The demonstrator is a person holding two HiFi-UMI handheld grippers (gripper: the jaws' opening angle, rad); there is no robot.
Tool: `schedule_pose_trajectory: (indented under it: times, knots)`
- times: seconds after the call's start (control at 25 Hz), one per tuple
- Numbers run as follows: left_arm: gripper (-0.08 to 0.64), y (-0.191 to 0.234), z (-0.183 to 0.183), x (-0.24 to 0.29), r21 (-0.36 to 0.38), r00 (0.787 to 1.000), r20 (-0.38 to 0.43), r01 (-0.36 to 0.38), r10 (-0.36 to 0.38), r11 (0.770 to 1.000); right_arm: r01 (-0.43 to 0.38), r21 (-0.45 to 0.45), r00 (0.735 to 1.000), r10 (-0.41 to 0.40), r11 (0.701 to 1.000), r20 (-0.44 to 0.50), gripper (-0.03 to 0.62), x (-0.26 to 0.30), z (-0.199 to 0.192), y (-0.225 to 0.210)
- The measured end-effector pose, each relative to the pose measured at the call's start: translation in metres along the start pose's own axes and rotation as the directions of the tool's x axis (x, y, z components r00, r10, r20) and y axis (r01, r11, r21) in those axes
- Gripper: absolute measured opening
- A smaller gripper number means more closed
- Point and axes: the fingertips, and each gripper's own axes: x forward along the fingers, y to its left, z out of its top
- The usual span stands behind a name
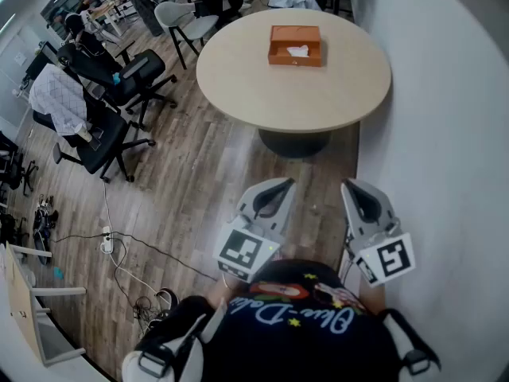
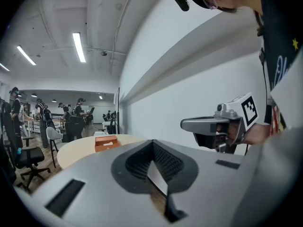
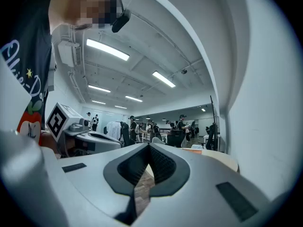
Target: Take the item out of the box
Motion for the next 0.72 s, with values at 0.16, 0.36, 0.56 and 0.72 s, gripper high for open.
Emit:
schedule_pose_trajectory:
  times: [0.16,0.36,0.56,0.72]
  knots:
    - [-0.015,0.003,0.002,-0.003,-0.035,1.000,0.007,0.001,-0.001,0.999,0.009,0.032,1.000,-0.009,0.999,0.010,-0.003,0.003,0.003,0.003]
    - [-0.015,0.010,-0.002,-0.001,-0.044,1.000,0.019,0.020,-0.019,0.999,0.029,0.026,1.000,-0.029,0.999,-0.001,-0.003,0.009,-0.001,0.002]
    - [-0.015,0.023,-0.005,-0.003,-0.048,0.999,0.022,0.030,-0.029,0.998,0.030,0.023,1.000,-0.030,0.999,-0.004,-0.003,0.021,0.000,0.007]
    - [-0.015,0.039,-0.006,-0.008,-0.060,0.999,0.029,0.028,-0.027,0.998,0.047,0.006,0.999,-0.047,0.999,-0.009,-0.003,0.036,0.002,0.010]
